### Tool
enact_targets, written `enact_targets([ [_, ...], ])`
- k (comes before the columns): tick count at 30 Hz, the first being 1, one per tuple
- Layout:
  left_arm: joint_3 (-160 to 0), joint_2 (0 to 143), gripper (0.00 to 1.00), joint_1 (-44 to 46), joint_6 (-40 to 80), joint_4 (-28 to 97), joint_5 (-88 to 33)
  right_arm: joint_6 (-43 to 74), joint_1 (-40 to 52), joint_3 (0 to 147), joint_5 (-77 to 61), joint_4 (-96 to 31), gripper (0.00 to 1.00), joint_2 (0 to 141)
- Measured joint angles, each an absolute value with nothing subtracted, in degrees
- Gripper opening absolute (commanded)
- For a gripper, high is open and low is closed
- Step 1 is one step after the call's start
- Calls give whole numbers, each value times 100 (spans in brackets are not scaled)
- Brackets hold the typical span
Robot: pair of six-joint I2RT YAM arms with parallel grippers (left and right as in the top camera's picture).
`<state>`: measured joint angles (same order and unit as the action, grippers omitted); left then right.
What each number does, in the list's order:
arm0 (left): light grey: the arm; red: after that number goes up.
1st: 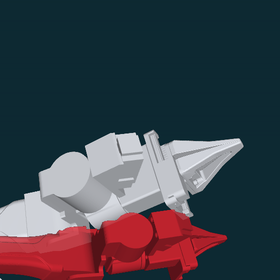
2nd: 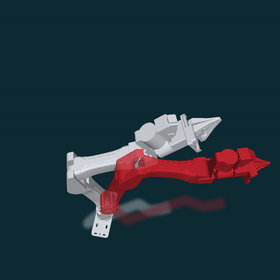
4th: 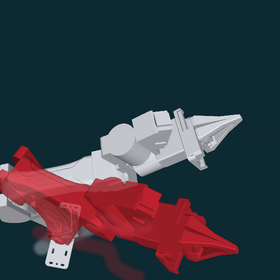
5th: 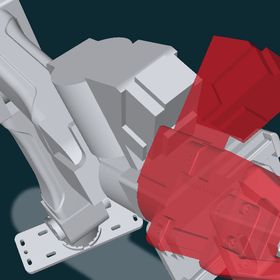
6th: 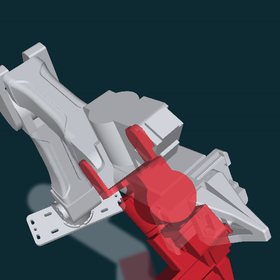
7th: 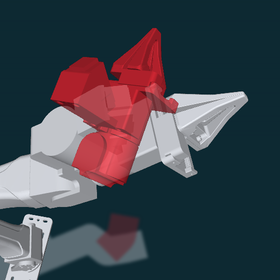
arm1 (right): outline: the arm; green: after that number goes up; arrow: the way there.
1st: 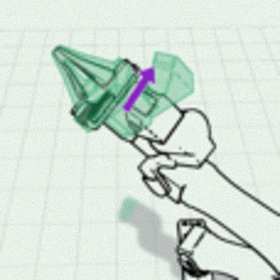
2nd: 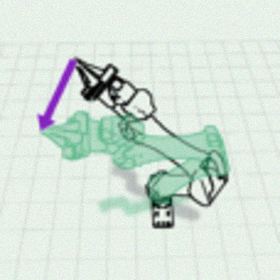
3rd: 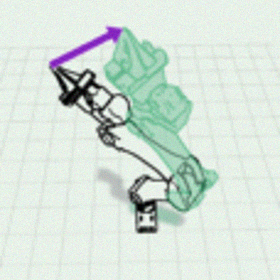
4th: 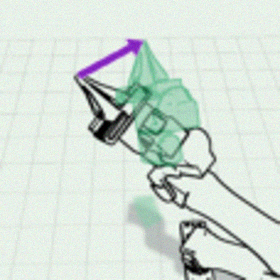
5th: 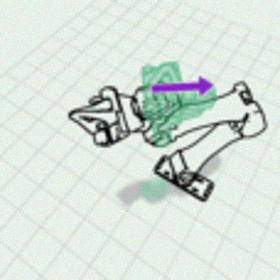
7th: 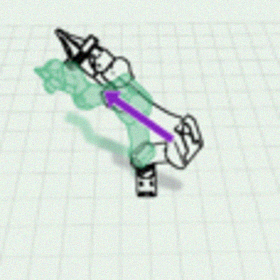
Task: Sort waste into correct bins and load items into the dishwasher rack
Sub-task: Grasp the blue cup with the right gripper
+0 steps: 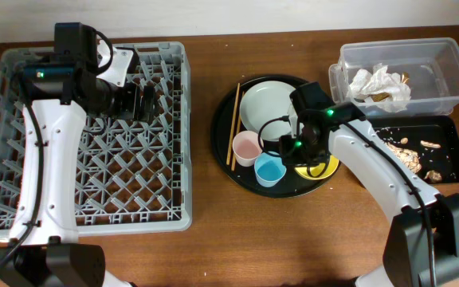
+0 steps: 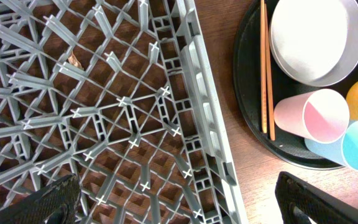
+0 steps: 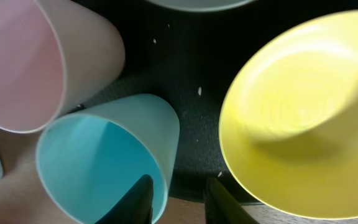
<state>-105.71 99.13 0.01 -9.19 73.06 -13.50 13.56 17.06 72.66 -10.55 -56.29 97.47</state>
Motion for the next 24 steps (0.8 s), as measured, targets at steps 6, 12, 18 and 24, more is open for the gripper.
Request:
enact_targets([
  [6, -10571, 9913, 99, 1, -919, 7303, -1352, 1374, 1710, 7089, -1059, -5474, 25, 9747],
  [12, -10571, 9913, 99, 1, -919, 7303, -1352, 1376, 1868, 6976, -1068, -5336, 20, 9751],
  [18, -10571, 9913, 99, 1, -919, 7303, -1352, 1439, 1933, 6853, -1127, -5275, 4, 9751],
  [24, -10571, 9913, 99, 1, -919, 7303, -1354, 1455, 1933, 6853, -1144, -5339, 4, 9758],
])
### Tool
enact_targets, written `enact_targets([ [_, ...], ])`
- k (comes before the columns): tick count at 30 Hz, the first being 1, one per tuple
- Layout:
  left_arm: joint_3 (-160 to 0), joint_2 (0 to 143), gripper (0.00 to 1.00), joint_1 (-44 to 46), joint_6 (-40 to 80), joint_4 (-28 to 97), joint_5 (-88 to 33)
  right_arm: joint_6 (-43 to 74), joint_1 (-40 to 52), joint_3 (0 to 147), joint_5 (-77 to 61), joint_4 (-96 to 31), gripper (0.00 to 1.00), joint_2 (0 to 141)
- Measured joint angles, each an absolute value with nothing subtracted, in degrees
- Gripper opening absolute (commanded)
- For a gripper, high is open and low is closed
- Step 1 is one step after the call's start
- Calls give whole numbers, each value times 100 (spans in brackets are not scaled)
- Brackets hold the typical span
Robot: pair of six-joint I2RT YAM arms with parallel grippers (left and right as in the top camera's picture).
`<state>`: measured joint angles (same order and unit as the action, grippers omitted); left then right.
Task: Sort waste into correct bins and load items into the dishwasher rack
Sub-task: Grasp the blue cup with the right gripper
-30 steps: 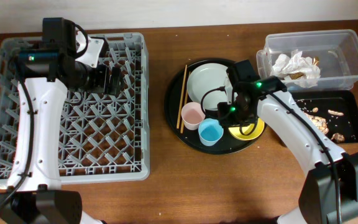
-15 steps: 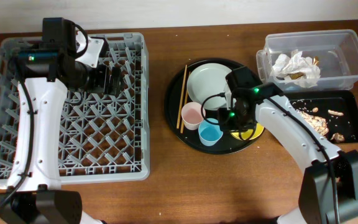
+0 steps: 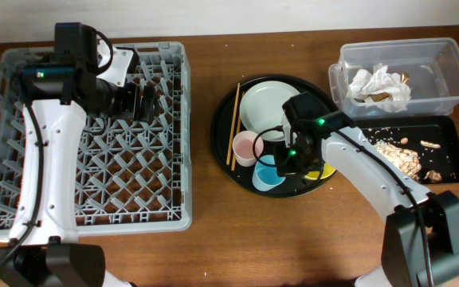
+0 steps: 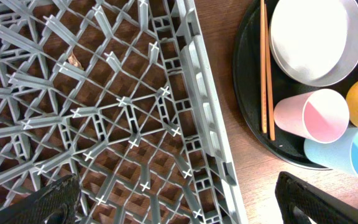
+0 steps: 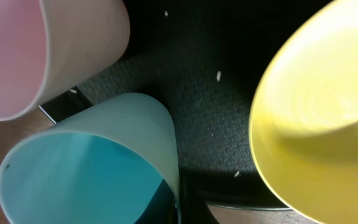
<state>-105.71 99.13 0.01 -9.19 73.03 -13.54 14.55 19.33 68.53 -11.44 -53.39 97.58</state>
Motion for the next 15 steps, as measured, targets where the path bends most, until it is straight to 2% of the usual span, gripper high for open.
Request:
enact_targets([
  [11, -10571, 9913, 99, 1, -917, 7303, -1356, 1323, 1933, 7546, -1146, -6287, 4, 9435],
  [15, -10571, 9913, 99, 1, -895, 7258, -1621, 1177, 1916, 7662, -1472, -6270, 4, 9190],
])
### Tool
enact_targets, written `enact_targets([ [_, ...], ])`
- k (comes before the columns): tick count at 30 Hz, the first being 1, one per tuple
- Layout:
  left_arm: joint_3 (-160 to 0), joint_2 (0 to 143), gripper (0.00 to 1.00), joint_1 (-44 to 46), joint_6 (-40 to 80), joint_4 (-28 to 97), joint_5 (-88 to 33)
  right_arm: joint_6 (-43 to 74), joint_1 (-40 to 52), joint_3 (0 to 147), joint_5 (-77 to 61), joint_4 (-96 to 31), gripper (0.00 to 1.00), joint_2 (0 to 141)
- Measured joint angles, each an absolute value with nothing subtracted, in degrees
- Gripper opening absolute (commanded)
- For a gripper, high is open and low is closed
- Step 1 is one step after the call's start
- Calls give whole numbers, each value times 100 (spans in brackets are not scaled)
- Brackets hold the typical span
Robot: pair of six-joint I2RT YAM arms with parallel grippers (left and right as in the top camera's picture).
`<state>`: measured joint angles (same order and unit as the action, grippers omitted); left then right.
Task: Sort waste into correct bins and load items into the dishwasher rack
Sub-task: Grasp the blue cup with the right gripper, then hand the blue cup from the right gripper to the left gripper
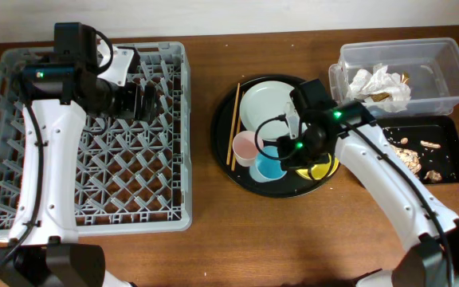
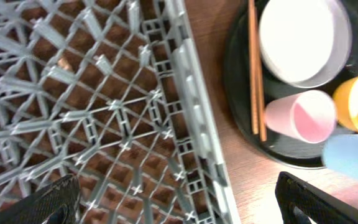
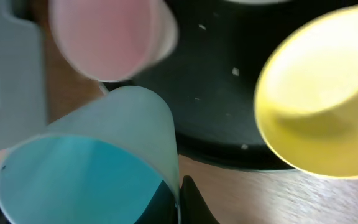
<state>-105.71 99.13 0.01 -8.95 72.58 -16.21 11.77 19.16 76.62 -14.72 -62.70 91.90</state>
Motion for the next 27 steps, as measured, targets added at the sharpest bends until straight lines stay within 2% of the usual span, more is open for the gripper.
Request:
enact_targets([
  [9, -10571, 9913, 99, 1, -875, 7124, -3146, 526, 773, 7706, -3938, -5304, 4, 9015],
  [17, -10556, 9996, 100, 3, -851, 6943, -5443, 305, 760, 7717, -6040, -3699, 4, 9013],
  [20, -10396, 10276, 99, 32, -895, 6910, -6742, 375, 760, 7723, -6434, -3218, 4, 9013],
  [27, -10068, 10833, 92, 596, -1321, 6906, -8488, 972, 965, 7741, -6759, -1959, 4, 8995],
])
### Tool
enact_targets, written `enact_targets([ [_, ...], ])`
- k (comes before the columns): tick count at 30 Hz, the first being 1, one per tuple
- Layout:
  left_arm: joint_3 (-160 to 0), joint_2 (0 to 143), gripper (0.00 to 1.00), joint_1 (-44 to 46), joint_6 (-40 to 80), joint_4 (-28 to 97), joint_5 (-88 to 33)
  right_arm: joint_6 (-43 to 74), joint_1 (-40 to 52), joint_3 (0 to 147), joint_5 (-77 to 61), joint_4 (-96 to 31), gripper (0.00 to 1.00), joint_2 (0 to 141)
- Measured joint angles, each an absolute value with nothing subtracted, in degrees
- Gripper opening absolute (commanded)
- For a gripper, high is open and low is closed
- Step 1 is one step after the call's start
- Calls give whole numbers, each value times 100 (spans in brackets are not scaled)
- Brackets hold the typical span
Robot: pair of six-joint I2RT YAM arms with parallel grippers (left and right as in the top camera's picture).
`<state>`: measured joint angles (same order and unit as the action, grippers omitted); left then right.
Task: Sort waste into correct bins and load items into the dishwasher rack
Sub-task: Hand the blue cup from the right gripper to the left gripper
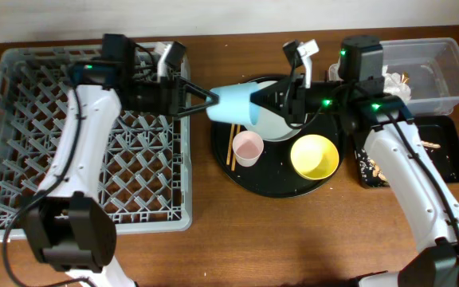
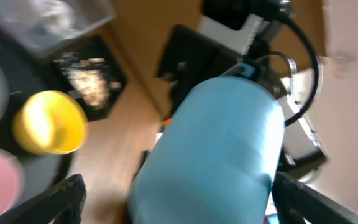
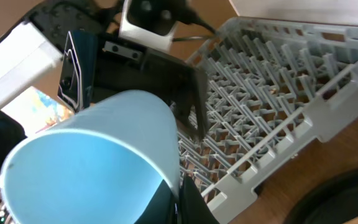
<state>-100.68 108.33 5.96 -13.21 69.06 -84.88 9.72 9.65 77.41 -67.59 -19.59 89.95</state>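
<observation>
A blue cup (image 1: 233, 104) hangs on its side in the air between the grey rack (image 1: 22, 151) and the black round tray (image 1: 221, 159). My right gripper (image 1: 263, 102) is shut on its rim, one finger inside the cup (image 3: 92, 155). My left gripper (image 1: 207, 102) is open, its fingers (image 2: 48, 199) standing either side of the cup's base (image 2: 216, 149). On the tray stay a pink cup (image 1: 248, 146), a yellow bowl (image 1: 315, 155), a pale bowl (image 1: 276, 126) partly hidden by the right arm, and chopsticks (image 1: 231, 149).
A clear bin (image 1: 445, 76) holding crumpled tissue stands at the back right. In front of it lies a black rectangular tray (image 1: 441, 151) with food scraps. The rack (image 3: 278, 68) holds no dishes.
The right gripper has gone from just above the tray to mid-air by the rack's right edge, the blue cup now on its side. The left gripper has turned from the rack to the cup's base.
The right gripper stood open at the blue cup's rim on the tray. Then it was shut on the rim, then held the cup slightly raised. The left gripper stayed over the rack throughout. Now the cup hangs between both grippers.
</observation>
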Motion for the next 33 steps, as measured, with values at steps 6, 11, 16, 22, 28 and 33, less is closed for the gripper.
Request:
enact_targets([
  [6, -10068, 10886, 90, 941, -1422, 6906, -9015, 1068, 1273, 7741, -6495, -1920, 4, 8995],
  [11, -10068, 10888, 89, 1153, -1446, 6912, -9013, 1079, 1262, 7741, -6405, -1747, 4, 9028],
  [16, -10068, 10888, 90, 1236, -1511, 6893, -9015, 1341, 1243, 7738, -6302, -1076, 4, 9035],
  [22, -10068, 10888, 90, 1243, -1527, 6897, -9015, 1483, 1240, 7738, -6281, -1015, 4, 9039],
  [28, -10064, 10888, 49, 1260, -1551, 6899, -9015, 1476, 1175, 7741, -6265, -1317, 5, 9039],
  [33, -10053, 10899, 40, 1275, -1608, 6834, -8956, 1494, 1160, 7745, -6305, -1337, 18, 9037],
])
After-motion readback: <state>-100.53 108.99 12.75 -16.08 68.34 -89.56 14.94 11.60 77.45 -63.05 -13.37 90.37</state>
